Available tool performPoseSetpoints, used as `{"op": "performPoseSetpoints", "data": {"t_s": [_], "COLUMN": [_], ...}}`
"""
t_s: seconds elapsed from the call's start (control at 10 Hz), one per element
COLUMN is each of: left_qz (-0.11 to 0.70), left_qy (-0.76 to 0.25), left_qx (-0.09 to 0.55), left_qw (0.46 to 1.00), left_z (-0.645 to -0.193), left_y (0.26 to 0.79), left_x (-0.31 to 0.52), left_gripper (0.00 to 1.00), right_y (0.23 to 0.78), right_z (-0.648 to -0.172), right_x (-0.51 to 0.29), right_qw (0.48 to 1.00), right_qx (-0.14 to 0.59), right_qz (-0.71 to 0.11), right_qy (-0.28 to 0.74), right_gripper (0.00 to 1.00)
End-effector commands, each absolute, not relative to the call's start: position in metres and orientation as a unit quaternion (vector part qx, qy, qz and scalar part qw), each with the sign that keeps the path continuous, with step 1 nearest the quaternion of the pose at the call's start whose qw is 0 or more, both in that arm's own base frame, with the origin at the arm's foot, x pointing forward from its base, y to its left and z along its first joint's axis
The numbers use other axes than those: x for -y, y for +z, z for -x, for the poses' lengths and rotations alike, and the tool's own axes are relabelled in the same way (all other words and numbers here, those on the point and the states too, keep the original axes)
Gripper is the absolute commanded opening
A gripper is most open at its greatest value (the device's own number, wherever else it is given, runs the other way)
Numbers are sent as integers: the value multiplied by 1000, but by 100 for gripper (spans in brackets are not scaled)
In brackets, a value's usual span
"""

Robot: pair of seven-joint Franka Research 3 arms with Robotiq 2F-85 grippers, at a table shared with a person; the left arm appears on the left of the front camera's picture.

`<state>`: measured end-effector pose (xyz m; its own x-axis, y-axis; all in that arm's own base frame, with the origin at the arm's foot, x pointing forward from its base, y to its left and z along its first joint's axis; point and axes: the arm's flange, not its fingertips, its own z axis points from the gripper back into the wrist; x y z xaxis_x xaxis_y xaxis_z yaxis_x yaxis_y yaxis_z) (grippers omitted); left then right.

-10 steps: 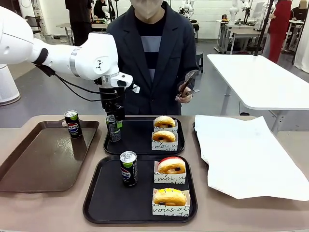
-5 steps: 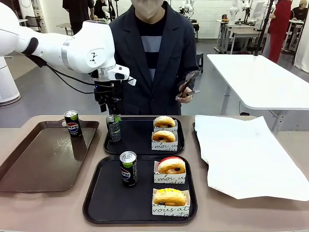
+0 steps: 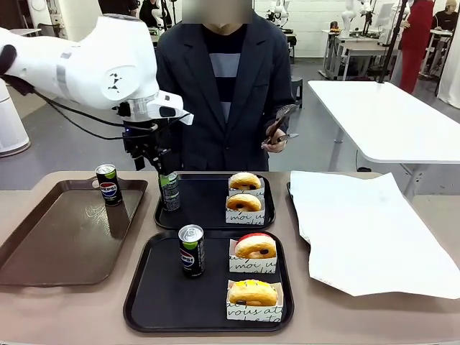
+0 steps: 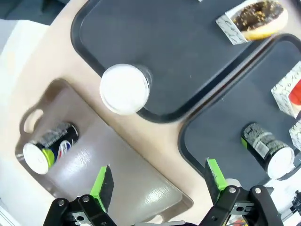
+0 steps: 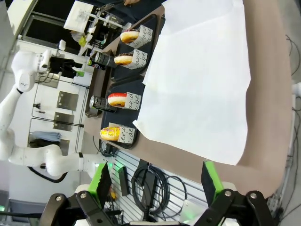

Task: Set up donuts and drinks on trays.
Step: Pick up one Pepsi coke from the Handle tray and place it on the Flat Tray without a Pepsi coke.

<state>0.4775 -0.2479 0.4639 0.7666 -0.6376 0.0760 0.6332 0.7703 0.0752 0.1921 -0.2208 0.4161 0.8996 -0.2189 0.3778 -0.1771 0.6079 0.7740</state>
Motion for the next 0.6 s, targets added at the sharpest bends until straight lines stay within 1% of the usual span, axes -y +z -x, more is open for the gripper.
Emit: {"op": "performPoseSetpoints", "data": {"t_s": [0.0, 0.5], "left_qz": [-25, -25], "left_qy": [-345, -345], "left_qx": [47, 47], "left_qw": [937, 937], "left_z": [-492, -492], "left_y": [462, 462], "left_x": [256, 256], "left_gripper": [100, 100], "right_y": [416, 416], "right_z": [-194, -194], "right_x": [221, 221], "right_qw": [860, 860], "right_qx": [238, 238], "right_qz": [-451, -451], "right_qy": [-8, -8], "right_gripper": [100, 100]}}
